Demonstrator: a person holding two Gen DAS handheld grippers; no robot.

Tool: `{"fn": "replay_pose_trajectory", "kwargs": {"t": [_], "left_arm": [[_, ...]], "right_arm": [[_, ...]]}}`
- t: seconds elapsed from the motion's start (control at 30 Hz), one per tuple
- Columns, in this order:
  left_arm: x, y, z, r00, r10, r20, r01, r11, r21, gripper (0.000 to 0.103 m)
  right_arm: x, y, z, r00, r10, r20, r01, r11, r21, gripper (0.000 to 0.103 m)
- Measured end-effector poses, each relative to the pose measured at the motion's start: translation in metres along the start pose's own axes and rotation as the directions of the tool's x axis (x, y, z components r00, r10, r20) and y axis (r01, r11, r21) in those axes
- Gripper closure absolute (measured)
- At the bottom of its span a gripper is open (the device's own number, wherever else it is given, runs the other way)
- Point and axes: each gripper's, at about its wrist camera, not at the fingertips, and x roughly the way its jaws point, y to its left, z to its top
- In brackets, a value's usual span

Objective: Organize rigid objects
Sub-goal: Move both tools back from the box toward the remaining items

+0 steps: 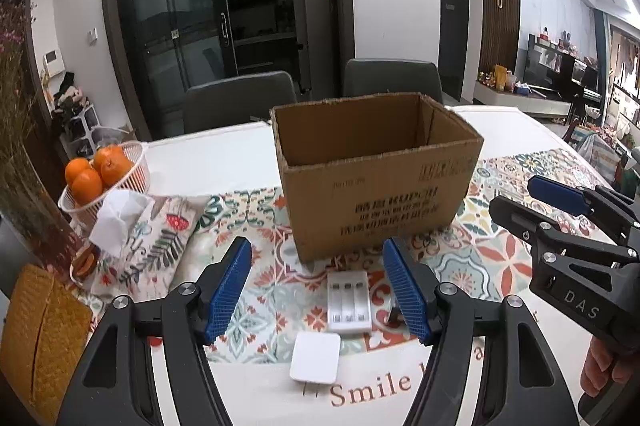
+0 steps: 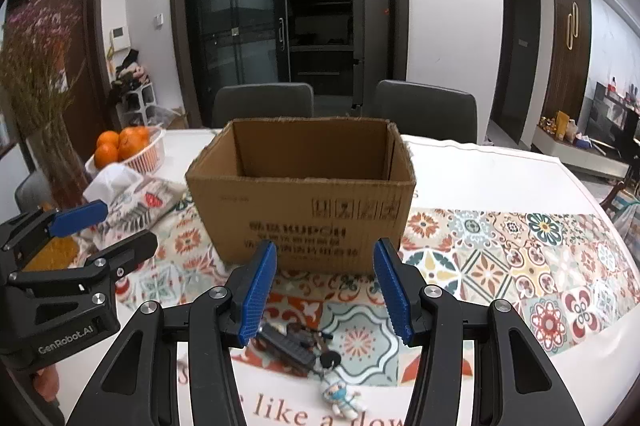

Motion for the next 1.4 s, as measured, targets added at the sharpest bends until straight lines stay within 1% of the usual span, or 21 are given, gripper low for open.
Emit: {"fn": "replay_pose_trajectory", "kwargs": {"t": [0.1,0.2,0.33,0.43,0.57,0.7,0.83,1.03,1.13,1.3,1.4], "left_arm": [[0.001,-0.001,-0.008,1.000,0.000,-0.017,0.000,1.000,-0.003,0.035],[0.002,-0.001,-0.014,0.999,-0.020,-0.031,0.019,1.000,-0.024,0.035],[0.006,-0.002,-0.027,0.998,-0.026,-0.057,0.024,0.999,-0.032,0.035],[0.011,-0.002,-0.037,0.996,-0.026,-0.085,0.024,0.999,-0.027,0.035],[0.015,-0.002,-0.050,0.994,-0.026,-0.103,0.023,0.999,-0.030,0.035],[0.017,-0.002,-0.058,0.994,-0.039,-0.106,0.035,0.999,-0.038,0.035],[0.019,-0.001,-0.067,0.995,-0.046,-0.087,0.044,0.999,-0.032,0.035],[0.026,0.000,-0.086,0.993,-0.056,-0.102,0.053,0.998,-0.032,0.035],[0.026,-0.001,-0.096,0.994,-0.045,-0.102,0.044,0.999,-0.018,0.035],[0.027,-0.001,-0.106,0.996,-0.017,-0.089,0.018,1.000,0.005,0.035],[0.028,-0.002,-0.110,0.996,0.005,-0.088,-0.003,1.000,0.026,0.035]], "right_arm": [[0.000,0.003,-0.010,1.000,0.004,-0.019,-0.004,1.000,-0.005,0.051],[0.000,0.003,-0.021,0.999,0.009,-0.037,-0.009,1.000,-0.002,0.051],[0.003,0.003,-0.032,0.997,0.022,-0.074,-0.022,1.000,0.001,0.051],[0.004,0.003,-0.042,0.996,0.011,-0.092,-0.010,1.000,0.005,0.051],[0.006,0.005,-0.054,0.993,0.004,-0.118,-0.003,1.000,0.010,0.051],[0.006,0.007,-0.066,0.992,0.008,-0.128,-0.005,1.000,0.029,0.051],[0.007,0.008,-0.075,0.992,-0.001,-0.129,0.008,0.999,0.052,0.051],[0.004,0.014,-0.090,0.994,-0.047,-0.104,0.050,0.998,0.032,0.051],[0.002,0.016,-0.098,0.994,-0.066,-0.092,0.069,0.997,0.031,0.051],[0.006,0.019,-0.112,0.990,-0.074,-0.117,0.077,0.997,0.022,0.051],[0.007,0.019,-0.118,0.989,-0.086,-0.117,0.089,0.996,0.021,0.051]]}}
